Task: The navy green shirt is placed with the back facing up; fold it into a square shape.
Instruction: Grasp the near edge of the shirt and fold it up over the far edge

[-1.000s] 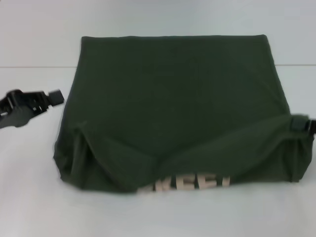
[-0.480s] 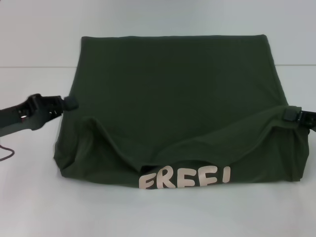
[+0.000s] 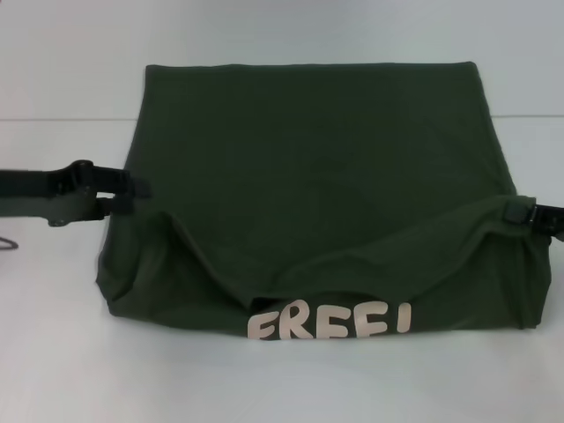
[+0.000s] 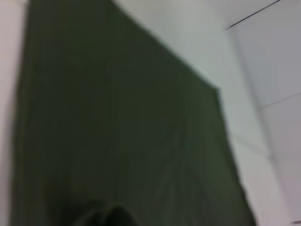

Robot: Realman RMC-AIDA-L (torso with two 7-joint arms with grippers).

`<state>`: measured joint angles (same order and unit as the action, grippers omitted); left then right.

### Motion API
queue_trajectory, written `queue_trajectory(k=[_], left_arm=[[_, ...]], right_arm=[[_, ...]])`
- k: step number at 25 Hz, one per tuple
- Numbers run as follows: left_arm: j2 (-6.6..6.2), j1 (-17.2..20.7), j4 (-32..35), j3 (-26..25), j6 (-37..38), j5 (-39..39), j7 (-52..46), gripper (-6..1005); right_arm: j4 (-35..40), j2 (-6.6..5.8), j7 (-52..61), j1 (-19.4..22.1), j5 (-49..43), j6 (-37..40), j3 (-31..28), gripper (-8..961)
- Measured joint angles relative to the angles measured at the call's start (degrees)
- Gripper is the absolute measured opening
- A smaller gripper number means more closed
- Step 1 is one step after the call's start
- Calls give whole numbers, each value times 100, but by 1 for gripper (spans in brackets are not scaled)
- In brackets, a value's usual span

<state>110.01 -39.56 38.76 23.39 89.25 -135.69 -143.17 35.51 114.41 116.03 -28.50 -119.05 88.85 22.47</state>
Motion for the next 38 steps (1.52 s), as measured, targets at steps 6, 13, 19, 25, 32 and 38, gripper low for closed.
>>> queue_trajectory(k=[6,13,19,25,32,38], left_arm=[[-200,-548,-26,293,-176,-638,-1065,427],[-14,-699,33,867,-659,-750,-1906,778],[88,-722,-11,795,-828,-852,-2691,809],[84,-1112,-494,554,-919,-1602,-2751,808],[136,-1310,-838,144,-1351,-1944,-2760,808],[185,-1248,-860,35,-1491,-1958,-2758,808]], right_arm=[[0,35,-19,14,-4,-70,209,50],[-1,70,-90,24,-57,-352,475,50],[17,55,-60,-21,-59,-365,669,50],[63,44,-53,-72,-59,-357,835,50],[71,15,-98,-95,-57,-322,959,50],[82,30,-144,-69,-56,-310,1059,53]])
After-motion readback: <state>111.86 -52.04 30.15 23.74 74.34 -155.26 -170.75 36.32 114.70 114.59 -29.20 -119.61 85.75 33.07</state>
